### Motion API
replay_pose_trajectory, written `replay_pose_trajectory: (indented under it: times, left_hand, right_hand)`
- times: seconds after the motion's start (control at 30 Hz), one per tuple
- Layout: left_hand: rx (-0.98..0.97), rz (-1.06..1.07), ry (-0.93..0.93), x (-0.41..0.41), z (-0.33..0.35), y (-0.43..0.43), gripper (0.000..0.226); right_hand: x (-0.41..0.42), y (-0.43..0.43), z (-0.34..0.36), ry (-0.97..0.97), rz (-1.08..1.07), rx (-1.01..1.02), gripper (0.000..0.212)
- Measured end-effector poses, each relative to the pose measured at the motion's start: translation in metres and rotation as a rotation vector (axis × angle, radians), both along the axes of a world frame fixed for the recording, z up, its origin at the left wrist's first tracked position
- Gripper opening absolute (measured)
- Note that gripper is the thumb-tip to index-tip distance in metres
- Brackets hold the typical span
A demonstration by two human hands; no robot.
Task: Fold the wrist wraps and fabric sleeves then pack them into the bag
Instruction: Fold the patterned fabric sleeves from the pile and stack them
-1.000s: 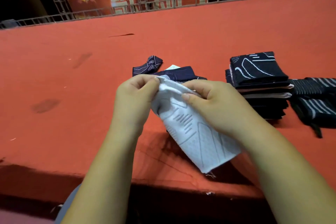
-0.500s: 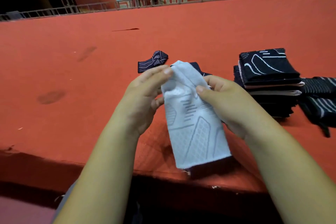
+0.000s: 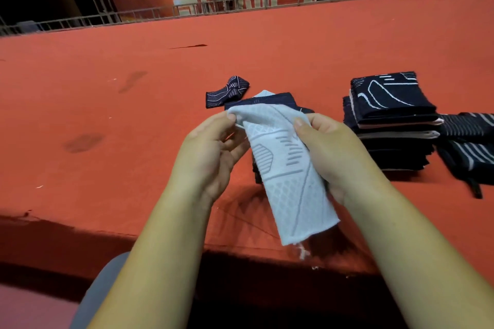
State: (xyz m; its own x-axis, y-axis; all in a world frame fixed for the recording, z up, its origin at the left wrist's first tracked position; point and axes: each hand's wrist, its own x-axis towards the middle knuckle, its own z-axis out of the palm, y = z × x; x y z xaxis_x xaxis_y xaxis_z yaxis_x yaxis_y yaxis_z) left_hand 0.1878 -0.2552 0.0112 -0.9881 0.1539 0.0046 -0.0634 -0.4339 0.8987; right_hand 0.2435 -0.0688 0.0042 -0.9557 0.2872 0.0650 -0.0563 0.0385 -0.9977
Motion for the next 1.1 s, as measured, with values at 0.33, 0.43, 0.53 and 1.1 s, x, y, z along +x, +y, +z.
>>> replay_pose_trajectory:
  times: [0.33,0.43,0.53,1.1]
  left_hand:
    - [-0.049,-0.054,0.119,-0.002,0.003,-0.001,0.032]
    - [0.005,0.053,0.137,-0.005,0.005,-0.004,0.026]
    - [-0.021,0.04,0.151,-0.01,0.003,-0.007,0.02]
    - [-0.408,0.084,0.272,0.008,-0.006,-0.005,0.025]
  right_hand:
    - [0.002,0.008,0.005,-0.1,0.129,-0.022,0.02]
    - [0.002,0.012,0.004,-0.07,0.123,-0.063,0.02]
    - [0.001,0.01,0.006,0.023,0.102,-0.058,0.02]
    - [-0.005,0.007,0.001,0.147,0.078,0.041,0.06]
